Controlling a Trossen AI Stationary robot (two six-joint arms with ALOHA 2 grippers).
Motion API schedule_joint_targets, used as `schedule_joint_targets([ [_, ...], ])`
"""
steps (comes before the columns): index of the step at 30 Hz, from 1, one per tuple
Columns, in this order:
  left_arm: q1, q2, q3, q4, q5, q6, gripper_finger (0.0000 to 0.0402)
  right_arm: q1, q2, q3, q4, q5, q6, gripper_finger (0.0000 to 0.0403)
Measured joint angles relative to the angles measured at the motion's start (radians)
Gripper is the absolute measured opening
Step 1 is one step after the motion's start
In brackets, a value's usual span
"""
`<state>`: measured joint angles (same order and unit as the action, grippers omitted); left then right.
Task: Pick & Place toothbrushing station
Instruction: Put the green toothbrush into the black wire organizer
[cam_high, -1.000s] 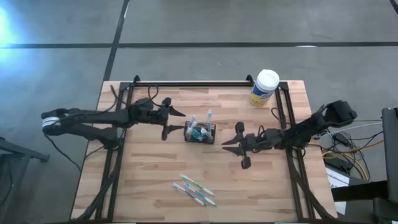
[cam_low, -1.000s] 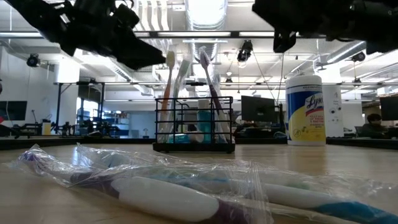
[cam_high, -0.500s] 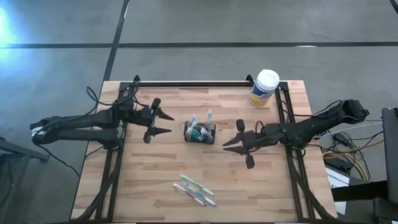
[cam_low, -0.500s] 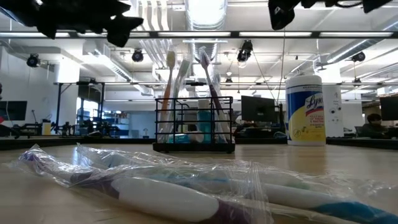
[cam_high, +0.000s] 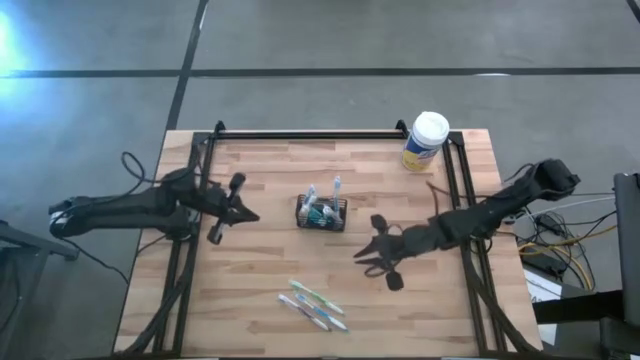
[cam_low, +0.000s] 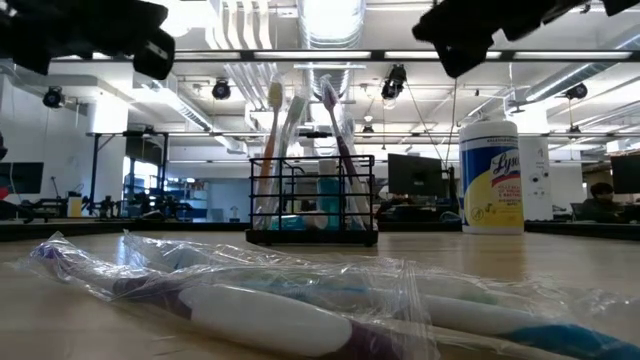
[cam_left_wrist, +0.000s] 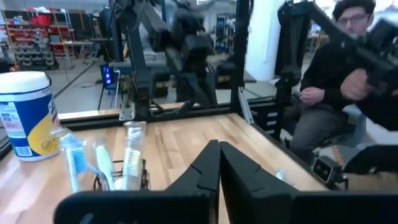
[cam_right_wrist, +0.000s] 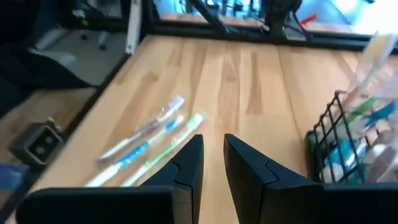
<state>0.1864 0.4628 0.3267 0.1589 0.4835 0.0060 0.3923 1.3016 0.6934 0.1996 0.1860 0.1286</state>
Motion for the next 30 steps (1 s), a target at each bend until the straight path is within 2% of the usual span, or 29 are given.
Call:
schedule_joint_targets([
  [4,0.000,-0.081,-0.046,-0.003,0.001,-0.060,0.0004,0.042,0.087,0.003,0.048,0.046,0.074,0.0058],
  [8,0.000,-0.139,-0.097,-0.023,0.024,-0.047,0.0006,0.079,0.182,0.007,0.125,0.056,0.055,0.0058],
  [12,0.000,-0.171,-0.133,-0.020,0.027,-0.041,0.0005,0.095,0.283,0.006,0.314,0.059,0.030,0.0059],
  [14,0.000,-0.175,-0.152,-0.033,0.027,-0.045,0.0004,0.094,0.321,0.006,0.419,0.010,0.029,0.0060],
  [17,0.000,-0.176,-0.172,-0.026,0.027,-0.061,0.0007,0.101,0.370,0.007,0.493,0.018,0.033,0.0060],
  [21,0.000,-0.173,-0.202,-0.029,0.027,-0.060,0.0012,0.106,0.412,0.007,0.488,0.115,0.104,0.0049],
  [24,0.000,-0.173,-0.214,-0.024,0.026,-0.057,0.0011,0.103,0.416,0.029,0.433,0.145,0.160,0.0038],
  [30,0.000,-0.173,-0.216,-0.019,0.026,-0.067,0.0011,0.108,0.415,0.198,0.060,0.182,0.279,0.0020],
])
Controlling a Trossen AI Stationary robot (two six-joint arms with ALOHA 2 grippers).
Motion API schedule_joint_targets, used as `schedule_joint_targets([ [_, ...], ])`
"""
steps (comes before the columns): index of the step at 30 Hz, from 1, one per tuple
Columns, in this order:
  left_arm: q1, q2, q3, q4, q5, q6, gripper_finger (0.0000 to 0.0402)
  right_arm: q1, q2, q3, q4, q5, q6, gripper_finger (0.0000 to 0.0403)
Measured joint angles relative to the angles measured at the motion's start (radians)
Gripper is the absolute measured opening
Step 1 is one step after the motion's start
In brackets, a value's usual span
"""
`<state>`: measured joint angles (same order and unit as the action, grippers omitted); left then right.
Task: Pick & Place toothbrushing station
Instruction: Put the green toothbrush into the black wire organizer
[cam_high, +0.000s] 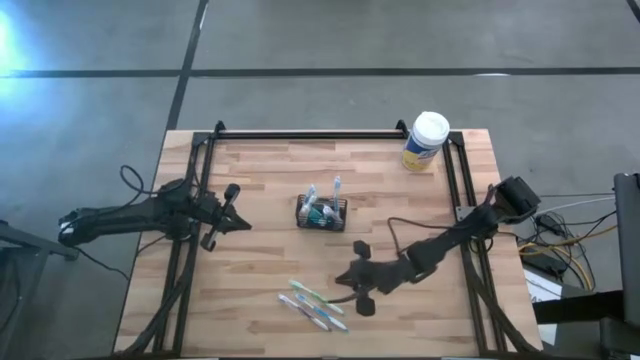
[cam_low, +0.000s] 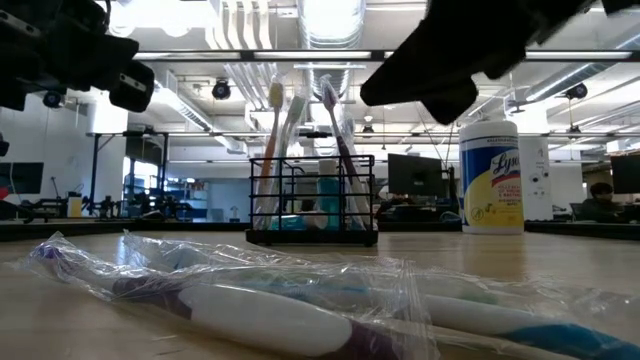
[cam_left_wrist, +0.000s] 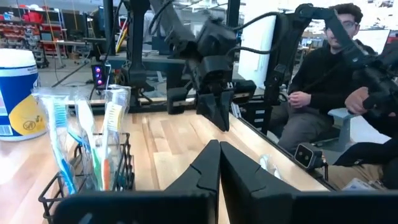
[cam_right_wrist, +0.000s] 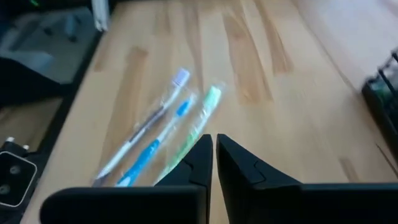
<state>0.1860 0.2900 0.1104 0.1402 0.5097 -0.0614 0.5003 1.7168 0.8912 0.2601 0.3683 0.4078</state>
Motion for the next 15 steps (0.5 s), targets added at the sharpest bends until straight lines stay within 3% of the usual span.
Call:
schedule_joint_targets([
  [7,0.000,0.000,0.000,-0.001,0.000,-0.006,0.0010,0.001,0.026,0.243,-0.480,-0.017,0.176,0.0021],
  [10,0.000,0.000,0.000,-0.001,-0.001,-0.024,0.0010,0.001,0.059,0.321,-0.540,-0.078,0.204,0.0028],
  [15,0.000,0.000,0.000,0.011,-0.003,-0.082,0.0011,0.000,0.149,0.446,-0.619,-0.081,0.223,0.0057],
])
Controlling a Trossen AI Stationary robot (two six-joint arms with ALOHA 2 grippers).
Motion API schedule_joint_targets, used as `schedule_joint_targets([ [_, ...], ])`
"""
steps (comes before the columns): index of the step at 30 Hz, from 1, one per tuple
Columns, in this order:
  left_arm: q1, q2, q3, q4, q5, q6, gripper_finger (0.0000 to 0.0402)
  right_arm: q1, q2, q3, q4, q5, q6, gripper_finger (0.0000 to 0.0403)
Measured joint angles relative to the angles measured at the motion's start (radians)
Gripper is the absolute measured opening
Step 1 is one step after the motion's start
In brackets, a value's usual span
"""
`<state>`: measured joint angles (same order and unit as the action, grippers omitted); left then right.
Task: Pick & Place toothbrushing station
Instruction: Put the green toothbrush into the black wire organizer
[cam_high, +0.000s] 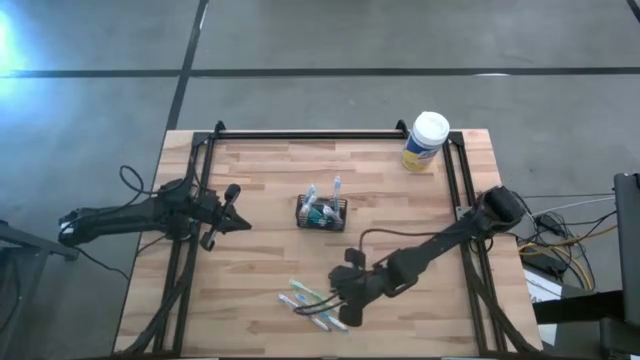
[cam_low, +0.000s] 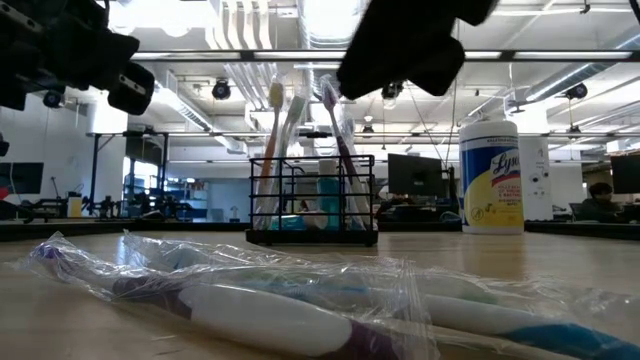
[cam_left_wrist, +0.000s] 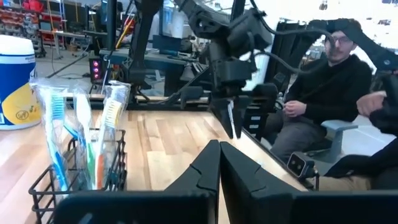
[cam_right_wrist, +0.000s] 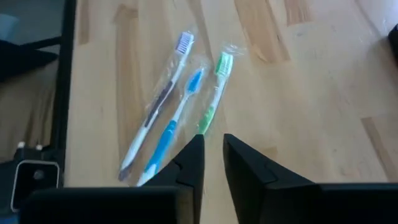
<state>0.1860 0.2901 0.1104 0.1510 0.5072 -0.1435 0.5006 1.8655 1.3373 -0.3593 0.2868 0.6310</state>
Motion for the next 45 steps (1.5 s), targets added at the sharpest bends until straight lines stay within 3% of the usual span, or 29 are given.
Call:
schedule_joint_targets([
  [9,0.000,0.000,0.000,0.019,-0.003,-0.058,0.0012,-0.002,0.207,0.252,-0.263,-0.037,0.025,0.0123],
  [16,0.000,0.001,0.000,0.020,-0.003,-0.094,0.0012,-0.007,0.295,0.332,-0.291,-0.063,0.037,0.0162],
  [27,-0.001,0.002,0.000,0.021,-0.009,-0.151,0.0012,0.000,0.297,0.261,-0.224,-0.056,0.177,0.0183],
  [45,-0.001,0.002,0.000,0.030,-0.009,-0.151,0.0012,0.016,0.297,0.190,-0.172,-0.059,0.191,0.0183],
])
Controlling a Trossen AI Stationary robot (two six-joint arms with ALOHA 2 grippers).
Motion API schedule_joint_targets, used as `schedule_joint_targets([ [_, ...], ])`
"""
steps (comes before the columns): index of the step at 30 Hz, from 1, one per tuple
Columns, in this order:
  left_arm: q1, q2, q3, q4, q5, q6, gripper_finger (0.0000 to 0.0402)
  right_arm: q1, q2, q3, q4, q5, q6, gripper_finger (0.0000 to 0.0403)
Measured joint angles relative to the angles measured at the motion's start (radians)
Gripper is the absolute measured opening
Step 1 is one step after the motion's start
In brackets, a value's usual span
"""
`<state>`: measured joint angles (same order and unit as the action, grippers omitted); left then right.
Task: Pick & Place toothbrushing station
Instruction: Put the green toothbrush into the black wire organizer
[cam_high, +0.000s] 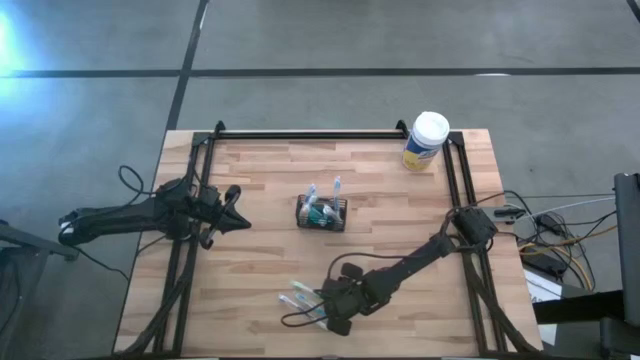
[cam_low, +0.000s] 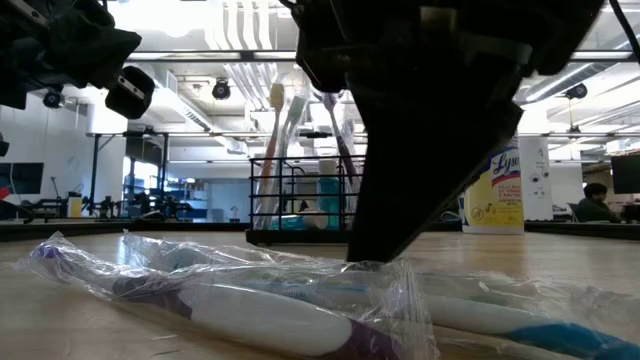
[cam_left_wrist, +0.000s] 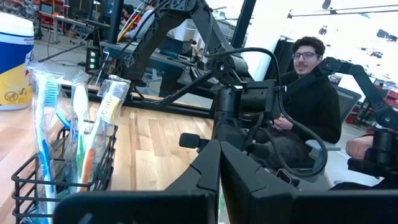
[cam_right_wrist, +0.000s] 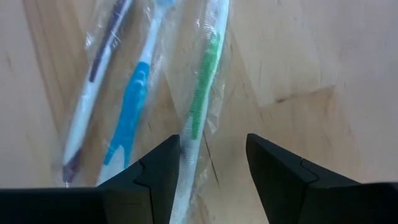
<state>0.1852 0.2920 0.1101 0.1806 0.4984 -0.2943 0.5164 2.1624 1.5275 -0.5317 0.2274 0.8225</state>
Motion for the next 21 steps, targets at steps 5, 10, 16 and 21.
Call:
schedule_joint_targets([
  [5,0.000,0.000,0.000,-0.001,0.000,0.003,0.0012,0.003,0.000,-0.016,-0.003,-0.005,0.016,0.0182],
  [10,0.000,0.000,0.000,-0.002,0.000,0.003,0.0012,0.003,-0.005,-0.045,-0.005,0.011,0.054,0.0171],
  [16,0.000,0.000,0.000,-0.004,0.000,0.003,0.0012,0.003,-0.008,-0.068,-0.011,0.015,0.058,0.0100],
  [21,0.000,0.000,0.000,-0.003,0.000,0.009,0.0012,0.000,-0.017,-0.067,-0.019,0.018,0.016,0.0023],
])
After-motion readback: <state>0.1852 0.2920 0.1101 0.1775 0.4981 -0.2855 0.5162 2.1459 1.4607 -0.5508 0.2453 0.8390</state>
